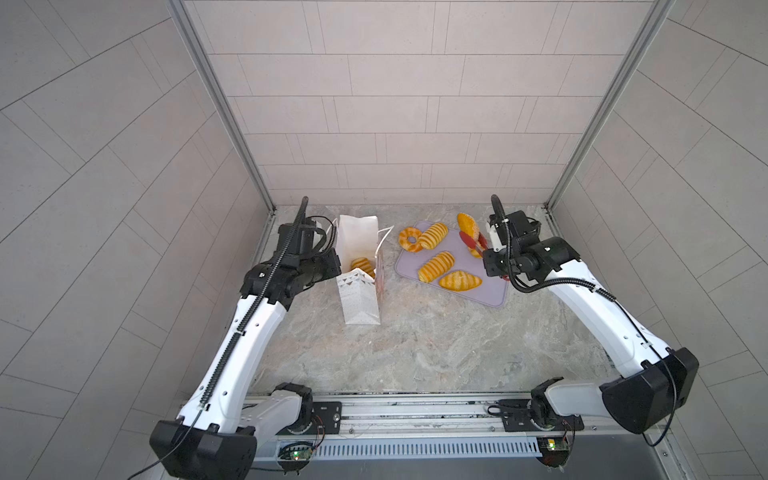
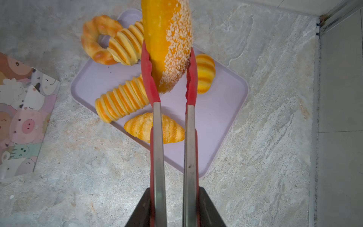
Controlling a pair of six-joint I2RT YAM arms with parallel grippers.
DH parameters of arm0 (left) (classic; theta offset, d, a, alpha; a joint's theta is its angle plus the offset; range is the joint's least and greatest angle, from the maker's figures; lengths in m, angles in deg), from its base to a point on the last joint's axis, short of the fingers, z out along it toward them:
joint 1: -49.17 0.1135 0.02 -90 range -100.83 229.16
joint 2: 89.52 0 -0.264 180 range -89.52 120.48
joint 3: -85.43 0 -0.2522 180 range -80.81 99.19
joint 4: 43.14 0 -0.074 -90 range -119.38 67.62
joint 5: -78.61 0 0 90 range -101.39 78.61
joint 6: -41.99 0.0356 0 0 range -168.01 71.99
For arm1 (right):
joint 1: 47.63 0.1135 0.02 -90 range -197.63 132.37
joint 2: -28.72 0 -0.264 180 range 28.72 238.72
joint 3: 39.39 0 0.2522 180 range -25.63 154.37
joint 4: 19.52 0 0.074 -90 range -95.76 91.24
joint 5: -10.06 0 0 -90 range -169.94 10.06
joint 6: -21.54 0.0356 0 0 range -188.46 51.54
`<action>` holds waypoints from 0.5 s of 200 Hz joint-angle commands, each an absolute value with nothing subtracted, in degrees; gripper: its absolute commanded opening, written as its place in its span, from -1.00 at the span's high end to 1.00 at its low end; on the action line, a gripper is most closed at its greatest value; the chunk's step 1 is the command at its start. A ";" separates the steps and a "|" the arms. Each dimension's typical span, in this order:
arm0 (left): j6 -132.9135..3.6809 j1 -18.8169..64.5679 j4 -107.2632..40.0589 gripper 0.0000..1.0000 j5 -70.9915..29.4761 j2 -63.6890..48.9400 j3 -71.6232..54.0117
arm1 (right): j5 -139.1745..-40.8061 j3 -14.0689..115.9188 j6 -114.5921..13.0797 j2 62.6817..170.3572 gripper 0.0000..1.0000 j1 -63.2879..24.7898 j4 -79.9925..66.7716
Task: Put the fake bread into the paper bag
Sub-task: 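Lift the sesame-coated bun with the tongs and carry it toward the bag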
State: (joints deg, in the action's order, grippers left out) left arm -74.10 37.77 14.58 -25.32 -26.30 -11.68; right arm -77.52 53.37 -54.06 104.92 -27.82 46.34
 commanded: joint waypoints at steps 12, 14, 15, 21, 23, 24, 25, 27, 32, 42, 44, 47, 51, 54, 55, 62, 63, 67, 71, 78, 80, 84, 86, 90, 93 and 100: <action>-73.94 37.56 15.02 0.77 -25.34 -27.29 -10.91 | -80.77 56.57 -53.21 102.35 0.33 -27.94 46.49; -73.94 37.54 15.07 0.77 -25.31 -27.38 -10.93 | -80.88 56.57 -53.19 102.26 0.33 -27.94 46.47; -73.98 37.51 15.04 0.77 -25.34 -27.42 -10.93 | -81.16 56.74 -53.12 102.23 0.33 -27.94 46.39; -73.98 37.56 15.17 0.78 -25.37 -27.41 -10.87 | -81.94 57.17 -52.94 101.96 0.33 -27.86 46.36; -73.97 37.56 15.18 0.78 -25.36 -27.43 -10.81 | -82.08 57.21 -52.92 101.95 0.33 -27.86 46.40; -73.95 37.52 15.18 0.78 -25.32 -27.40 -10.83 | -82.24 57.28 -52.87 101.85 0.34 -27.86 46.38; -73.95 37.54 15.18 0.78 -25.34 -27.44 -10.84 | -82.49 57.43 -52.78 101.85 0.34 -27.86 46.36; -73.94 37.56 15.18 0.78 -25.42 -27.48 -10.78 | -82.73 57.67 -52.74 101.73 0.34 -27.86 46.38; -73.94 37.56 15.18 0.79 -25.45 -27.48 -10.84 | -83.36 58.02 -52.50 101.55 0.34 -27.86 46.28; -74.00 37.52 15.11 0.81 -25.36 -27.55 -10.85 | -84.57 58.99 -52.08 101.17 0.34 -27.77 46.35; -74.02 37.55 15.14 0.81 -25.38 -27.55 -10.87 | -84.67 59.09 -52.00 101.11 0.34 -27.77 46.35; -74.00 37.52 15.17 0.82 -25.37 -27.55 -10.90 | -85.06 59.36 -51.88 101.07 0.34 -27.70 46.36; -74.02 37.56 15.17 0.82 -25.39 -27.51 -10.93 | -85.55 59.76 -51.71 100.90 0.34 -27.59 46.36; -74.02 37.56 15.18 0.83 -25.43 -27.53 -11.00 | -85.85 60.06 -51.63 100.89 0.34 -27.59 46.42; -73.98 37.56 15.22 0.83 -25.48 -27.54 -10.92 | -85.97 60.15 -51.56 100.84 0.34 -27.55 46.39; -74.01 37.56 15.15 0.84 -25.49 -27.48 -10.98 | -86.69 60.85 -51.25 100.76 0.35 -27.39 46.37; -74.02 37.56 15.16 0.84 -25.47 -27.51 -10.96 | -86.79 60.85 -51.20 100.72 0.35 -27.36 46.37; -74.02 37.56 15.12 0.85 -25.46 -27.49 -10.95 | -87.14 61.19 -51.02 100.69 0.35 -27.27 46.37; -74.03 37.53 15.17 0.85 -25.45 -27.50 -11.01 | -87.44 61.60 -50.80 100.61 0.35 -27.09 46.40; -74.03 37.56 15.18 0.85 -25.53 -27.51 -11.02 | -88.03 62.26 -50.43 100.50 0.35 -26.79 46.36; -74.03 37.56 15.18 0.86 -25.47 -27.50 -10.96 | -88.18 62.42 -50.44 100.48 0.35 -26.73 46.36; -74.09 37.49 15.18 0.86 -25.47 -27.47 -10.98 | -88.46 62.75 -50.23 100.52 0.35 -26.56 46.40; -74.06 37.55 15.18 0.86 -25.50 -27.47 -10.97 | -88.59 62.91 -50.10 100.50 0.35 -26.43 46.39; -74.11 37.56 15.18 0.86 -25.51 -27.52 -11.02 | -88.86 63.23 -50.01 100.48 0.35 -26.29 46.40; -74.16 37.56 15.18 0.86 -25.47 -27.50 -10.98 | -89.02 63.49 -49.82 100.48 0.35 -26.13 46.41; -74.18 37.56 15.17 0.86 -25.47 -27.47 -11.02 | -89.39 64.10 -49.54 100.46 0.36 -25.72 46.36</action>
State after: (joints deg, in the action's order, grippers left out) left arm -74.10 37.77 14.65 -25.32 -26.34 -11.68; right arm -86.81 61.29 -51.35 102.41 -26.88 47.45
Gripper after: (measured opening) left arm 0.072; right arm 0.329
